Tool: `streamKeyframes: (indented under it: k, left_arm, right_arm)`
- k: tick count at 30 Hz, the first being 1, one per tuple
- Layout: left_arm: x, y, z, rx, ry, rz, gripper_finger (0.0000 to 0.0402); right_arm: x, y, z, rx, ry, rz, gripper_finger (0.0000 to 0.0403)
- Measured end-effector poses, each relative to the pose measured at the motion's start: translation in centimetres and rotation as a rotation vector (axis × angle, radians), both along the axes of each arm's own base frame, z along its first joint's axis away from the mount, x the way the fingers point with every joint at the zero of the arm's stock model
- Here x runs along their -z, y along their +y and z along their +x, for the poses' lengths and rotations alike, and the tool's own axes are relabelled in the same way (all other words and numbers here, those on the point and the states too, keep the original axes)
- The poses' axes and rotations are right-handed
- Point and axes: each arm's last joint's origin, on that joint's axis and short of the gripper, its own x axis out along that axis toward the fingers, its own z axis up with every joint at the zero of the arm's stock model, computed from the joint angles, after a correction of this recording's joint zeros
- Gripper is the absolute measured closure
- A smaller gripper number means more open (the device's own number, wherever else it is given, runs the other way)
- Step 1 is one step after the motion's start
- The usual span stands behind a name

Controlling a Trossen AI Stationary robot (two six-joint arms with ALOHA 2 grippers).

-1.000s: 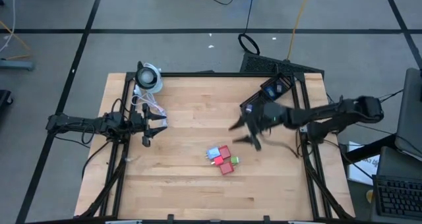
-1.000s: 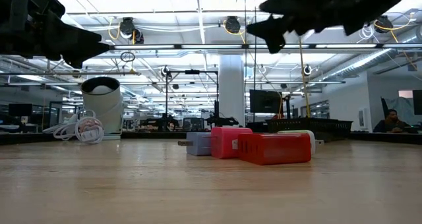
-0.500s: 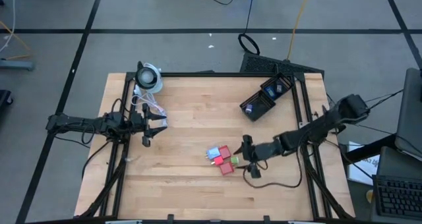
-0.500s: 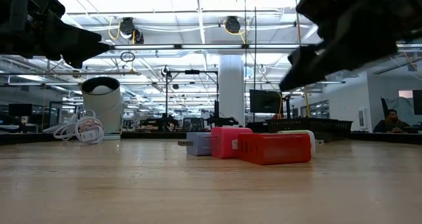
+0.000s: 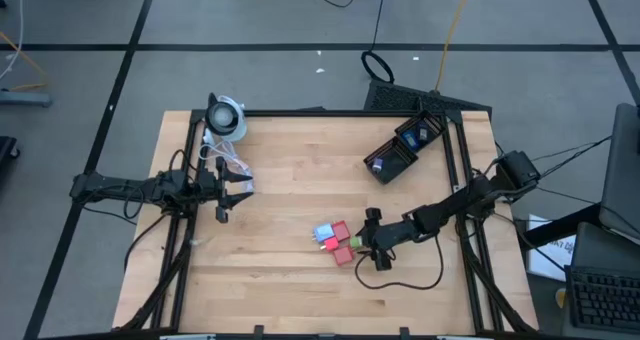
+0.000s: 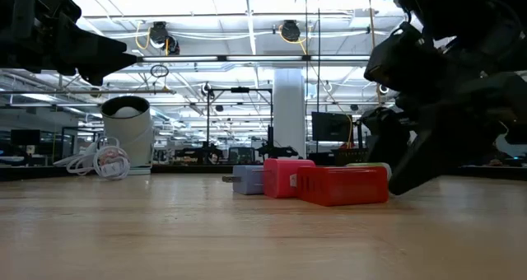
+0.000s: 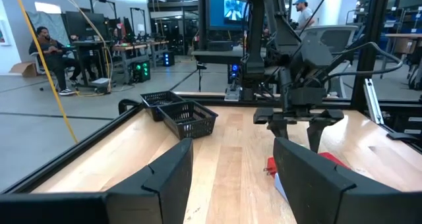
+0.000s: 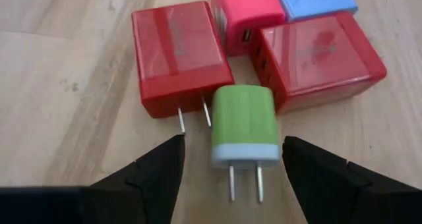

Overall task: Pick & Place Office items
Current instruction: Put the small green charger adapter into the bottom black bin

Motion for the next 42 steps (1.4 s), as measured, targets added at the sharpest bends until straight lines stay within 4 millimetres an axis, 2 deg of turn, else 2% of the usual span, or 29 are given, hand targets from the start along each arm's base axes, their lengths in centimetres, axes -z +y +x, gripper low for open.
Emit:
streamKeyframes:
  k: [5, 14, 23, 27, 35, 38, 42]
  left_arm:
    - [0.0, 0.0, 0.0, 0.000, 0.000, 0.000, 0.0188]
    - [0.0, 0.0, 0.0, 0.000, 0.000, 0.000, 0.0188]
    - [0.0, 0.0, 0.0, 0.000, 0.000, 0.000, 0.0188]
    - [0.0, 0.0, 0.0, 0.000, 0.000, 0.000, 0.0188]
    - [0.0, 0.0, 0.0, 0.000, 0.000, 0.000, 0.0188]
    - [0.0, 0.0, 0.0, 0.000, 0.000, 0.000, 0.0188]
    - [0.0, 0.0, 0.0, 0.000, 0.000, 0.000, 0.0188]
  right_arm:
    - [-0.2, -0.4, 0.2, 0.001, -0.019, -0.004, 0.0193]
    - [-0.3, -1.2, 0.5, -0.022, -0.030, -0.058, 0.0284]
    - [-0.9, -2.0, 0.7, -0.001, -0.049, -0.064, 0.0285]
    - [-2.4, -2.5, 0.6, 0.014, -0.098, -0.052, 0.0285]
    - [-7.3, -4.1, -0.6, 0.070, -0.244, -0.007, 0.0285]
    - [-9.1, -5.3, -1.4, 0.139, -0.293, 0.013, 0.0284]
    - [-10.8, -8.0, -2.8, 0.297, -0.304, 0.031, 0.0284]
